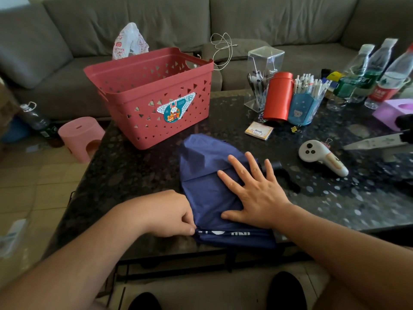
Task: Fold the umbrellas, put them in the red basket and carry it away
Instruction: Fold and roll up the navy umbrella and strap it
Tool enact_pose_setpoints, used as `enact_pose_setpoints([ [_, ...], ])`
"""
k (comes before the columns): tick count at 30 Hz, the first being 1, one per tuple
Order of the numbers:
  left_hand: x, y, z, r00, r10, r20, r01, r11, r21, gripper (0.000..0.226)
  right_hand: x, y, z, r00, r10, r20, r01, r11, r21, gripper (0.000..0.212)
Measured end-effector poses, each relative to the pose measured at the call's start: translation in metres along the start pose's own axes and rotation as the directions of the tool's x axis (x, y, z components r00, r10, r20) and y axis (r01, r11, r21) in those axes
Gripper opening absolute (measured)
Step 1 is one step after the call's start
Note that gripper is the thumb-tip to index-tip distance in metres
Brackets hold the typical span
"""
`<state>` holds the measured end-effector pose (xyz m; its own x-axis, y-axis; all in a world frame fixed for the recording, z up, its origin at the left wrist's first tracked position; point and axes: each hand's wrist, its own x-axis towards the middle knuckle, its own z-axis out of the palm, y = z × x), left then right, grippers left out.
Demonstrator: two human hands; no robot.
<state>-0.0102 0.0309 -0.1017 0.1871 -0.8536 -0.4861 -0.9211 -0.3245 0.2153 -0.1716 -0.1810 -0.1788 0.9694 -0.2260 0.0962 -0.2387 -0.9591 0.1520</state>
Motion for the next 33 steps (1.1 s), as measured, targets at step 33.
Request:
enact_pose_setpoints([
  [33, 0.021, 0.01, 0.028, 0.93, 0.08, -0.359, -0.012, 0.982, 0.187, 0.055, 0.031, -0.004, -0.034, 0.965, 0.235, -0.114, -0.177, 0.908, 0.379, 0.07],
])
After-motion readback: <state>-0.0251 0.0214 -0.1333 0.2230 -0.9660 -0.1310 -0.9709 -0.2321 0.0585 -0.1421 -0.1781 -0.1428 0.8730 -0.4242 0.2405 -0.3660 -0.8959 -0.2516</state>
